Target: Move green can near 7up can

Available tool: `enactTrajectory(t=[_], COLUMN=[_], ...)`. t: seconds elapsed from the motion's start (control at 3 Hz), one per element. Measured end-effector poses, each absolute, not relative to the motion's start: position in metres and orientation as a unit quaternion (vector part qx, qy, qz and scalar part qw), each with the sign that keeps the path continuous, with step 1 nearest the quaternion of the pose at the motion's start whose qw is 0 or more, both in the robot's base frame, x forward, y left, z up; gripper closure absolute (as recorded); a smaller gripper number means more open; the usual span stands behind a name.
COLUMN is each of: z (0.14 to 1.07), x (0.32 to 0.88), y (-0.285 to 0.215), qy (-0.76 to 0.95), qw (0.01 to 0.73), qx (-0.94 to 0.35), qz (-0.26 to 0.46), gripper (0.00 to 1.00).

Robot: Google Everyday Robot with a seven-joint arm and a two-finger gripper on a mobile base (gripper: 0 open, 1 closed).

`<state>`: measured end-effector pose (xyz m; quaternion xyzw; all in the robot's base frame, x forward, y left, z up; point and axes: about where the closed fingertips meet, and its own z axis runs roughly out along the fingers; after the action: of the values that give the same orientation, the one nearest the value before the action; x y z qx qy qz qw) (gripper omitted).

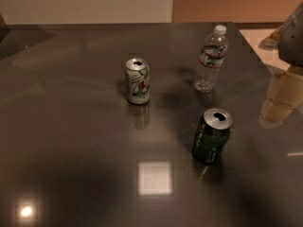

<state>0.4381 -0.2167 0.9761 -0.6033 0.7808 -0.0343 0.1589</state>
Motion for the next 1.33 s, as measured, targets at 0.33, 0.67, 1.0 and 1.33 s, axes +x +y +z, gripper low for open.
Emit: enactTrajectory(t=[0.33, 0.67, 1.0, 1.33], z=[0.976, 0.973, 0.965, 0.958], x=[0.438, 0.438, 0.427, 0.414], y=[-0.217, -0.212, -0.2, -0.185], qy=[0.781, 0.78, 0.766, 0.747], qw=[0.159, 0.157, 0.162, 0.181], qx=[-0.603, -0.606, -0.62, -0.635], qz=[-0.034, -0.007, 0.045, 0.075], gripper=[0.0, 0.0, 0.0, 0.0])
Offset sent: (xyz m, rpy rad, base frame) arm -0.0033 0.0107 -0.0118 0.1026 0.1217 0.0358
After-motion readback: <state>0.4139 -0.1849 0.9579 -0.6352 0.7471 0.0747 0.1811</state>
